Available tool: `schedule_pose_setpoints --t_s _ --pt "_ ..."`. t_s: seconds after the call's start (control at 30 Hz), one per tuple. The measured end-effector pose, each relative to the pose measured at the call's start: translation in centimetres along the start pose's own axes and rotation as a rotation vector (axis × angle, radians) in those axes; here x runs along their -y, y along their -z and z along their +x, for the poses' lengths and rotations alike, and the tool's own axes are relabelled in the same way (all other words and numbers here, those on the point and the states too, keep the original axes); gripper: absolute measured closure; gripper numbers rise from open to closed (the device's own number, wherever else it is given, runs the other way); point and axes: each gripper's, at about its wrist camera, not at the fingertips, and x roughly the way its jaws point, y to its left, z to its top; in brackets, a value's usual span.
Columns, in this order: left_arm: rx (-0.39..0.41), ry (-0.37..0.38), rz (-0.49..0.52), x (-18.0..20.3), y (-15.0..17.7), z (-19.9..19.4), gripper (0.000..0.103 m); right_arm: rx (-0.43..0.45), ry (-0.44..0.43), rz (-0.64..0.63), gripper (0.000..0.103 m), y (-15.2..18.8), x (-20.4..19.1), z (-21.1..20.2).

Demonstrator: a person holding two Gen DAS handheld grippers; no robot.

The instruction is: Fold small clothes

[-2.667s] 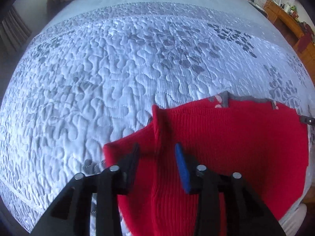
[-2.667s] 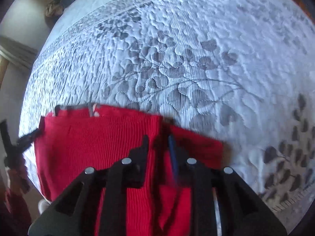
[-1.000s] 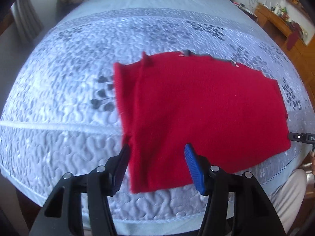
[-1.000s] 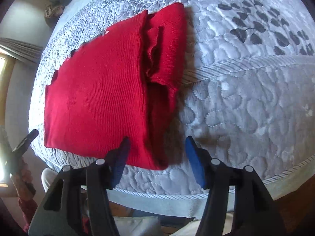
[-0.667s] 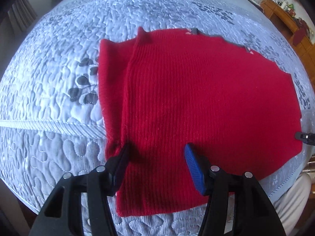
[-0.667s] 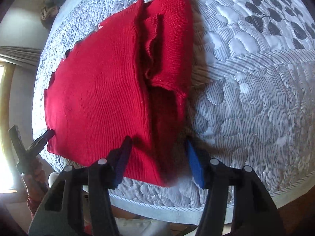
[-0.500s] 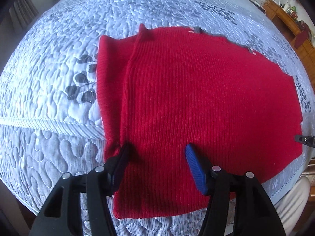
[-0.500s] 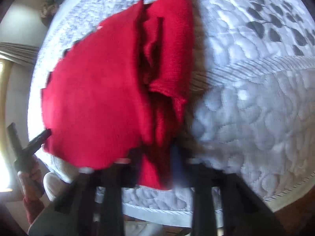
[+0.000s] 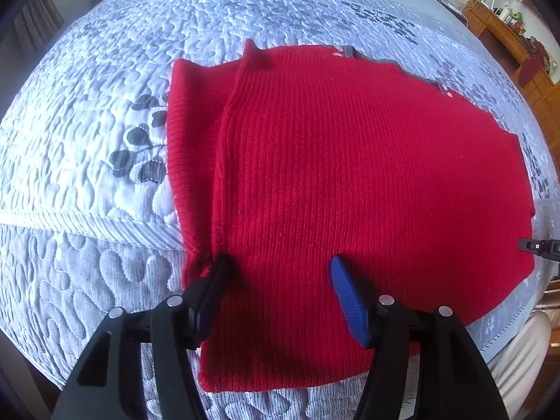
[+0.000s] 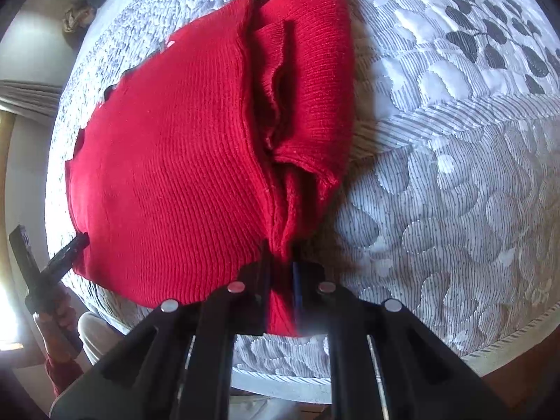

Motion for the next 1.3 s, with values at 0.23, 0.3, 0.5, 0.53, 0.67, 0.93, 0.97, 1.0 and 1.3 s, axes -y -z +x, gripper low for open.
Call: schedule_pose_setpoints --t_s 0.23,0.3,0.5,0.53,0.67,0.93,0.97,1.0,1.3 --pt "-0.027 0.005 0.009 0.6 -0.8 0.0 0.039 -0.001 0.122 -0.005 0.095 -0.6 -2.6 -1.4" --pt "-0.011 0.026 -0.008 0.2 -0.9 -1.3 0.039 0.017 0.143 -0.022 0.095 -1.0 -4.0 -2.4" --pt "0.101 0.039 -0.051 -2.9 -0.8 -5.7 0.038 0.114 0.176 -0.188 0.095 -2.5 -13.4 -5.6" --pt "0.108 0.060 -0.070 -3.7 -0.7 -6.1 0.038 0.124 0.185 -0.225 0.095 -2.6 -15.3 -5.7" --pt "0.114 0.058 -0.135 -6.7 -0.2 -6.3 0.038 0.128 0.164 -0.362 0.095 -2.5 -22.3 -4.3" --pt "0.077 0.063 -0.244 -11.3 1.1 -4.9 0.038 -0.006 0.162 -0.552 0.084 0.1 -30.6 4.9" --pt "0.074 0.066 -0.247 -11.5 1.3 -4.8 0.038 -0.026 0.154 -0.550 0.079 0.4 -30.4 5.7" --pt "0.073 0.068 -0.248 -11.6 1.4 -4.7 0.038 -0.043 0.136 -0.551 0.067 0.6 -30.2 6.1" --pt "0.101 0.116 -0.235 -10.6 0.5 -6.4 0.038 0.079 0.105 -0.600 0.055 3.4 -26.9 0.8"
